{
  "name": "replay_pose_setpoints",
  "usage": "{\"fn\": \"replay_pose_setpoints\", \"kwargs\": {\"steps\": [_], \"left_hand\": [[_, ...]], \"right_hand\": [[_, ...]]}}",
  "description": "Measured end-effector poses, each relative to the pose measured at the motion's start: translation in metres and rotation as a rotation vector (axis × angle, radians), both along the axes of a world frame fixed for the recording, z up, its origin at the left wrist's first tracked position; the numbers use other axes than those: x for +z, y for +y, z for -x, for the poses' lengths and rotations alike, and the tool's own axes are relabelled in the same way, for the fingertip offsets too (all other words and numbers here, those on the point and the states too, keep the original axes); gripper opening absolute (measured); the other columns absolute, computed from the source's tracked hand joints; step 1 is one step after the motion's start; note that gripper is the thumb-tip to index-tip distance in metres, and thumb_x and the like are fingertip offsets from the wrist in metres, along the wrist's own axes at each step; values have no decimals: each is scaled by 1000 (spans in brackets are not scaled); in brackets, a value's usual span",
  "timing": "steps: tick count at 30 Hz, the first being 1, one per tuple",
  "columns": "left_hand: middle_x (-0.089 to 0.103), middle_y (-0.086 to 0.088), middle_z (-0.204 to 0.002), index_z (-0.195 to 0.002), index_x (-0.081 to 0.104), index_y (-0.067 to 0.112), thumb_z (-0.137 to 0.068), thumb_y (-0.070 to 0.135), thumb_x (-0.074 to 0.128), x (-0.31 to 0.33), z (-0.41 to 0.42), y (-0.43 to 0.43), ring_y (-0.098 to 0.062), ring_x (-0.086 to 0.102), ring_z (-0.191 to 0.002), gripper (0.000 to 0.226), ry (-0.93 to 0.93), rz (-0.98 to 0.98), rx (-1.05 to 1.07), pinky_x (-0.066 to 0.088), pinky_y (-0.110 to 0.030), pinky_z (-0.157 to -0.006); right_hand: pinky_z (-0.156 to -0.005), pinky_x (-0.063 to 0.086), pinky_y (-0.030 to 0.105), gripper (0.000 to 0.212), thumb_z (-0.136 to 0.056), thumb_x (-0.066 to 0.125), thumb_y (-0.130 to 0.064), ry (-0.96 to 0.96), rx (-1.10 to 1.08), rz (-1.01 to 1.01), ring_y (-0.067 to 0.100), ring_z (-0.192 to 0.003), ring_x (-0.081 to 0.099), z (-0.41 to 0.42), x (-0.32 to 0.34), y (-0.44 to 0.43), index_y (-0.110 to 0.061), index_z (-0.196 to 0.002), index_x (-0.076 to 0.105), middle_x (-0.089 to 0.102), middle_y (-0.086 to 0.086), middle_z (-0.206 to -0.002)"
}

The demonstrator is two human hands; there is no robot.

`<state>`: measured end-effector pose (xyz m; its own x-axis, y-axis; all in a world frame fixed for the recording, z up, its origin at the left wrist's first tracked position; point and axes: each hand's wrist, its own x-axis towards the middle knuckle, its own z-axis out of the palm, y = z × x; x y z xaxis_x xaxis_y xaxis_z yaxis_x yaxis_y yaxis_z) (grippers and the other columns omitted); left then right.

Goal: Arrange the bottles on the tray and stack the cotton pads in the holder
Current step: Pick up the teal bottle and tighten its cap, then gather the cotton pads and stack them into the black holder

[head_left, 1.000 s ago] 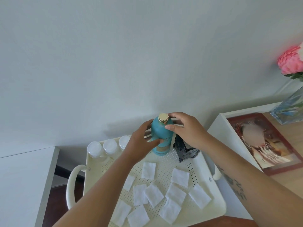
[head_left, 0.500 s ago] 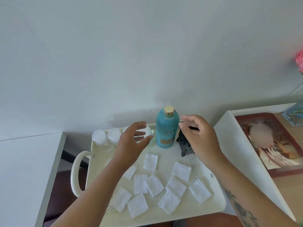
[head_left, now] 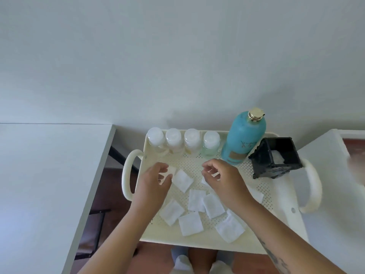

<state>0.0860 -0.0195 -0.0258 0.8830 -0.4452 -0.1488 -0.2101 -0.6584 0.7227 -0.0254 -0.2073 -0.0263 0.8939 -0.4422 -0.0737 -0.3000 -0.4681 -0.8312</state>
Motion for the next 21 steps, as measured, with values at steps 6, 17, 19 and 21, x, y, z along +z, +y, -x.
{"fn": "replay_pose_setpoints", "kwargs": {"steps": [6,17,19,21], "left_hand": [[56,4,-136,-135,51,22,-95,22,57,-28,13,10,-14,51,-124,41,-47,-155,-43,38,-23,-100],[22,-4,-160,-151,22,12,-101,10,39,-64,-13,-10,-23,16,-145,53,-130,-455,-270,24,-34,-117],[23,-4,-159,-149,25,13,-100,8,40,-64,-18,-11,-26,20,-143,52,-149,-482,-293,27,-36,-115],[27,-3,-158,-143,38,13,-98,7,42,-63,-22,-13,-26,28,-137,46,-152,-481,-289,33,-36,-111]], "right_hand": [[-84,46,31,28,-88,63,-29,139,60,213,18,-100,51,-23,-37,25,-19,-113,61,62,-3,-105],[-81,37,35,37,-83,64,-43,299,42,454,23,-101,48,-37,-66,48,-22,-113,57,57,-3,-105],[-81,36,35,33,-85,63,-38,302,45,436,23,-100,47,-38,-68,48,-21,-113,57,57,-2,-104],[-81,36,35,27,-86,62,-32,309,46,407,23,-99,46,-38,-69,47,-20,-109,57,58,-2,-102]]}}
